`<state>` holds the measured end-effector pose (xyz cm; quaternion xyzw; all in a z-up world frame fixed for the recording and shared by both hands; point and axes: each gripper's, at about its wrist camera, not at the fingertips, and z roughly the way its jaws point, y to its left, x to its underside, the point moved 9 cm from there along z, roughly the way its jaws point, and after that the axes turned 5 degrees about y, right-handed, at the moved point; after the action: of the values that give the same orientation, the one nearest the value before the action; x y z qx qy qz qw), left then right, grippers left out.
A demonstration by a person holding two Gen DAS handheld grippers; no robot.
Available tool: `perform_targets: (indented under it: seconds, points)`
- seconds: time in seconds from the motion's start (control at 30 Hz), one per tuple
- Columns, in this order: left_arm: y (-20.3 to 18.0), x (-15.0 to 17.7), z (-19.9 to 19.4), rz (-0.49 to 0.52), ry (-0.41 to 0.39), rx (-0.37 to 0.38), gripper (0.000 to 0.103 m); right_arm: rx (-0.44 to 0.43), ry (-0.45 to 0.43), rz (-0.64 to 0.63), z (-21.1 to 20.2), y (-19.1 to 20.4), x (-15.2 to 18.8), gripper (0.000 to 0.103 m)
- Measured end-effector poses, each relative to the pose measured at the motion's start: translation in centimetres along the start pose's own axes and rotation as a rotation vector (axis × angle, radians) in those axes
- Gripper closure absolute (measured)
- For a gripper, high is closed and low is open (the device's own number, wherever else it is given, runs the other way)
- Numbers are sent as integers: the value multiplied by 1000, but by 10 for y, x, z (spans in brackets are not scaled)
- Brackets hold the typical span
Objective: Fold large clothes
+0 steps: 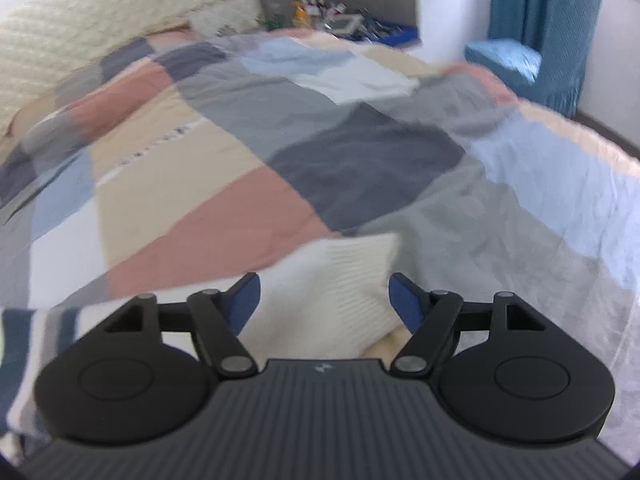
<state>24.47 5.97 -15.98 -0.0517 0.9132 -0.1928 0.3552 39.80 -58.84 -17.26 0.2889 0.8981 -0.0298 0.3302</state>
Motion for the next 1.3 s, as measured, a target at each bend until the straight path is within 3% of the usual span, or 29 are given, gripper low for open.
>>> perform_targets:
  seconds: [0.1, 0.3, 0.47, 0.67, 0.9, 1.1, 1.23, 1.3]
  points:
    - [-9, 2, -13, 25, -18, 17, 54, -21, -49, -96, -40, 27, 1, 30]
    - [-23, 10, -34, 73, -45, 47, 54, -154, -114, -225, -133, 85, 18, 30]
    - [-31, 19, -52, 102, -63, 66, 54, -279, -127, -300, -203, 134, 56, 30]
    - [-39, 32, -67, 128, -72, 91, 54, -429, -87, -364, -255, 180, 116, 30]
    - [-59, 57, -61, 176, -8, 144, 54, -504, -6, -408, -269, 203, 180, 30]
    - [-81, 85, -51, 260, 56, 198, 56, -563, 49, -311, -250, 201, 211, 30]
    - [-102, 107, -43, 296, 133, 307, 65, -584, 96, -226, -226, 190, 221, 30]
    - [-109, 117, -35, 338, 169, 310, 70, -593, 112, -208, -219, 186, 222, 30]
